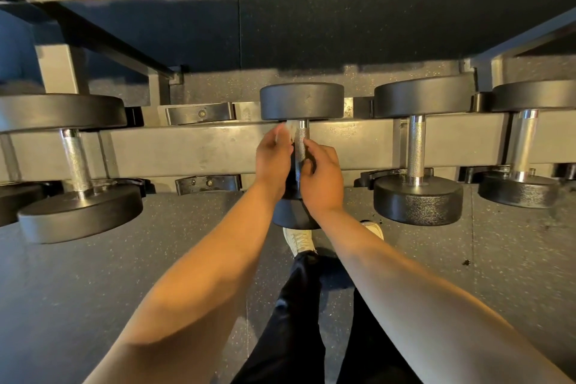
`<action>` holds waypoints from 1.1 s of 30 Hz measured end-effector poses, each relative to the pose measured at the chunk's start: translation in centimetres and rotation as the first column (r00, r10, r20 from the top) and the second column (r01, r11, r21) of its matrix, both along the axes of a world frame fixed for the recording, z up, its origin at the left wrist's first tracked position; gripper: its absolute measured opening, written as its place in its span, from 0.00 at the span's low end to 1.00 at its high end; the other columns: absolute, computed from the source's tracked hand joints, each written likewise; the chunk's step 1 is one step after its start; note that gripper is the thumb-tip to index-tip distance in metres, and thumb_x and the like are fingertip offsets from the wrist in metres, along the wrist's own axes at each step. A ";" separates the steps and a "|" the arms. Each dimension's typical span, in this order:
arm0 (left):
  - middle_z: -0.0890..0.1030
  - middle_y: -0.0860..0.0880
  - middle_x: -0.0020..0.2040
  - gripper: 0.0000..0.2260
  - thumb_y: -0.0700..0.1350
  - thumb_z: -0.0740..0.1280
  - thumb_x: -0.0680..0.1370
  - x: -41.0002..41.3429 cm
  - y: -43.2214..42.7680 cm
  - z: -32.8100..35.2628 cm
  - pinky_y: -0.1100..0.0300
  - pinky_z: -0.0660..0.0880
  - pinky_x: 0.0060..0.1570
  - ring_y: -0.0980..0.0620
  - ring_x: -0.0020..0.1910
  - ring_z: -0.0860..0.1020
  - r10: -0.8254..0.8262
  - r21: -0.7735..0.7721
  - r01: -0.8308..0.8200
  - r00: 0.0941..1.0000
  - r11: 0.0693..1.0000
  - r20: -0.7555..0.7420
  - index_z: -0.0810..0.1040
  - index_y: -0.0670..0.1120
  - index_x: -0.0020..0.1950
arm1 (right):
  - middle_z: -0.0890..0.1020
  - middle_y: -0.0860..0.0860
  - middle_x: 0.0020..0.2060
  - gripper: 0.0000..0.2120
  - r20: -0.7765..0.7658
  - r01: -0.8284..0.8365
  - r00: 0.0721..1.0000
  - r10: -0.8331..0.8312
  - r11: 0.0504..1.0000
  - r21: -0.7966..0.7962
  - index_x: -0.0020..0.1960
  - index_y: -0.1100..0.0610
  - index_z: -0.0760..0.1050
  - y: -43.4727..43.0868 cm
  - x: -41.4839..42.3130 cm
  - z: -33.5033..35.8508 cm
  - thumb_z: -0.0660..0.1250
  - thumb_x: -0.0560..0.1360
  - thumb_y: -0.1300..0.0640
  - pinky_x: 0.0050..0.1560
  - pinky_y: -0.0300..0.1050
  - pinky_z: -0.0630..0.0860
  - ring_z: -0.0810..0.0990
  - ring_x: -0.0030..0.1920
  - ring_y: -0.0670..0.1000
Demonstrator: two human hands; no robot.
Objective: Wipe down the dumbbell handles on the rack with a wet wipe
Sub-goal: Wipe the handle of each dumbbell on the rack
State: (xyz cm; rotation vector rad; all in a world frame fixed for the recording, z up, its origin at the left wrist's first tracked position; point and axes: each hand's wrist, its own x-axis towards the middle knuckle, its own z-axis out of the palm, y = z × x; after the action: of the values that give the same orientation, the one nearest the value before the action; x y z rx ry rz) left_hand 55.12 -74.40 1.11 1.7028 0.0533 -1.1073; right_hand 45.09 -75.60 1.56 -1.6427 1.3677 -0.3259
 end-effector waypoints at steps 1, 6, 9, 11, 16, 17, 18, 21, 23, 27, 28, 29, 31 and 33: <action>0.83 0.48 0.46 0.10 0.46 0.60 0.85 0.0 -0.7 -0.3 0.64 0.76 0.44 0.57 0.43 0.82 -0.005 0.017 0.007 0.998 1.000 -0.069 0.80 0.47 0.57 | 0.75 0.53 0.62 0.22 -0.004 0.014 1.000 -0.014 1.000 -0.010 0.71 0.55 0.74 -0.1 -0.1 -0.1 0.61 0.79 0.67 0.60 0.41 0.74 0.78 0.58 0.52; 0.85 0.40 0.50 0.13 0.39 0.55 0.81 0.2 -1.9 -1.5 0.57 0.78 0.43 0.44 0.45 0.82 -0.029 0.044 0.041 0.969 0.998 -0.244 0.73 0.48 0.39 | 0.78 0.53 0.62 0.23 -0.013 0.004 1.000 -0.004 1.000 -0.026 0.73 0.55 0.73 -0.4 -0.4 -0.4 0.62 0.79 0.66 0.62 0.40 0.72 0.78 0.60 0.52; 0.83 0.42 0.45 0.11 0.38 0.56 0.80 0.2 -1.2 -2.0 0.55 0.75 0.46 0.44 0.43 0.78 -0.145 0.083 0.162 0.972 0.983 -0.186 0.74 0.46 0.42 | 0.79 0.52 0.63 0.23 -0.028 0.010 1.000 -0.010 1.000 -0.029 0.73 0.54 0.73 -0.4 -0.4 -0.6 0.62 0.79 0.67 0.62 0.37 0.70 0.77 0.62 0.51; 0.81 0.43 0.43 0.10 0.37 0.58 0.81 0.0 -0.5 -2.0 0.56 0.74 0.48 0.48 0.44 0.77 -0.237 0.119 0.256 0.960 0.959 -0.152 0.79 0.43 0.50 | 0.80 0.52 0.63 0.24 -0.031 0.035 0.999 -0.036 0.999 -0.021 0.72 0.55 0.74 -0.4 -0.3 -0.7 0.62 0.78 0.69 0.63 0.36 0.70 0.78 0.62 0.51; 0.84 0.49 0.49 0.16 0.33 0.58 0.82 0.3 0.0 -1.5 0.72 0.74 0.44 0.54 0.48 0.80 -0.556 0.250 0.547 0.830 0.799 -0.041 0.83 0.47 0.56 | 0.82 0.54 0.60 0.24 -0.009 0.080 0.997 -0.080 0.996 -0.027 0.69 0.56 0.77 -0.5 -0.2 -1.2 0.62 0.76 0.72 0.66 0.46 0.75 0.80 0.61 0.52; 0.84 0.48 0.51 0.16 0.33 0.58 0.82 0.4 0.0 -1.6 0.71 0.74 0.44 0.52 0.51 0.81 -0.601 0.267 0.586 0.799 0.765 -0.030 0.83 0.47 0.57 | 0.83 0.53 0.60 0.24 -0.012 0.086 0.996 -0.086 0.996 -0.031 0.68 0.56 0.78 -0.5 -0.3 -1.2 0.61 0.76 0.72 0.66 0.44 0.75 0.80 0.61 0.52; 0.84 0.47 0.53 0.17 0.33 0.58 0.82 0.5 0.1 -1.6 0.68 0.73 0.46 0.51 0.53 0.81 -0.637 0.289 0.614 0.771 0.734 -0.021 0.83 0.46 0.58 | 0.83 0.53 0.59 0.23 -0.012 0.090 0.996 -0.091 0.996 -0.024 0.67 0.56 0.78 -0.6 -0.3 -1.3 0.61 0.76 0.72 0.65 0.41 0.74 0.81 0.60 0.51; 0.83 0.47 0.55 0.17 0.35 0.57 0.83 0.6 0.3 -1.4 0.66 0.70 0.51 0.51 0.53 0.78 -0.723 0.353 0.675 0.690 0.648 0.009 0.82 0.44 0.63 | 0.84 0.52 0.57 0.23 -0.007 0.115 0.993 -0.114 0.993 0.040 0.65 0.56 0.80 -0.8 -0.5 -1.3 0.60 0.77 0.72 0.61 0.34 0.74 0.81 0.58 0.48; 0.81 0.46 0.54 0.17 0.35 0.55 0.84 0.7 0.9 -1.6 0.69 0.67 0.48 0.52 0.52 0.76 -0.757 0.399 0.692 0.653 0.602 0.010 0.81 0.42 0.65 | 0.85 0.52 0.56 0.22 -0.012 0.116 0.993 -0.116 0.991 0.063 0.64 0.56 0.81 -0.9 -0.8 -1.2 0.60 0.77 0.72 0.57 0.27 0.71 0.82 0.57 0.47; 0.80 0.43 0.57 0.14 0.37 0.55 0.85 0.7 2.4 -1.8 0.69 0.65 0.46 0.51 0.52 0.73 -0.766 0.447 0.697 0.642 0.560 -0.041 0.78 0.35 0.61 | 0.84 0.53 0.57 0.22 -0.026 0.102 0.995 -0.100 0.991 0.089 0.65 0.57 0.80 -0.8 -1.1 -1.0 0.59 0.78 0.72 0.58 0.28 0.70 0.81 0.58 0.47; 0.80 0.43 0.58 0.13 0.38 0.56 0.85 0.7 2.5 -1.8 0.68 0.66 0.47 0.51 0.53 0.74 -0.762 0.451 0.696 0.645 0.559 -0.050 0.78 0.35 0.61 | 0.84 0.53 0.58 0.22 -0.025 0.095 0.995 -0.093 0.991 0.094 0.66 0.57 0.80 -0.8 -1.1 -1.0 0.59 0.78 0.72 0.59 0.30 0.71 0.81 0.58 0.47; 0.80 0.43 0.59 0.12 0.38 0.58 0.84 0.8 2.6 -1.8 0.68 0.66 0.47 0.50 0.53 0.75 -0.760 0.451 0.695 0.647 0.560 -0.054 0.77 0.36 0.63 | 0.84 0.52 0.58 0.22 -0.024 0.084 0.996 -0.082 0.991 0.101 0.66 0.57 0.80 -0.8 -1.2 -1.0 0.60 0.78 0.72 0.59 0.31 0.71 0.81 0.58 0.46; 0.80 0.44 0.55 0.12 0.39 0.60 0.83 0.9 2.8 -1.5 0.67 0.66 0.45 0.49 0.54 0.76 -0.768 0.470 0.692 0.639 0.548 -0.045 0.77 0.36 0.63 | 0.84 0.51 0.57 0.22 -0.021 0.059 0.998 -0.056 0.991 0.122 0.66 0.56 0.80 -0.9 -1.6 -1.2 0.60 0.78 0.72 0.58 0.27 0.71 0.81 0.57 0.45; 0.82 0.43 0.54 0.11 0.41 0.63 0.81 1.1 3.5 -1.5 0.63 0.70 0.47 0.46 0.55 0.78 -0.758 0.478 0.670 0.652 0.568 -0.012 0.78 0.37 0.60 | 0.84 0.51 0.55 0.22 -0.022 0.044 0.999 -0.041 0.990 0.137 0.65 0.56 0.80 -0.9 -2.4 -1.3 0.60 0.78 0.73 0.56 0.23 0.70 0.80 0.54 0.43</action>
State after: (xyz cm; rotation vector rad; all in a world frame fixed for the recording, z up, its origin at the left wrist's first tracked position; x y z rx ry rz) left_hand 56.17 -70.90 -0.38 2.3434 -0.6325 -1.6007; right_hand 42.74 -76.50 0.24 -1.5086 1.4096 -0.2353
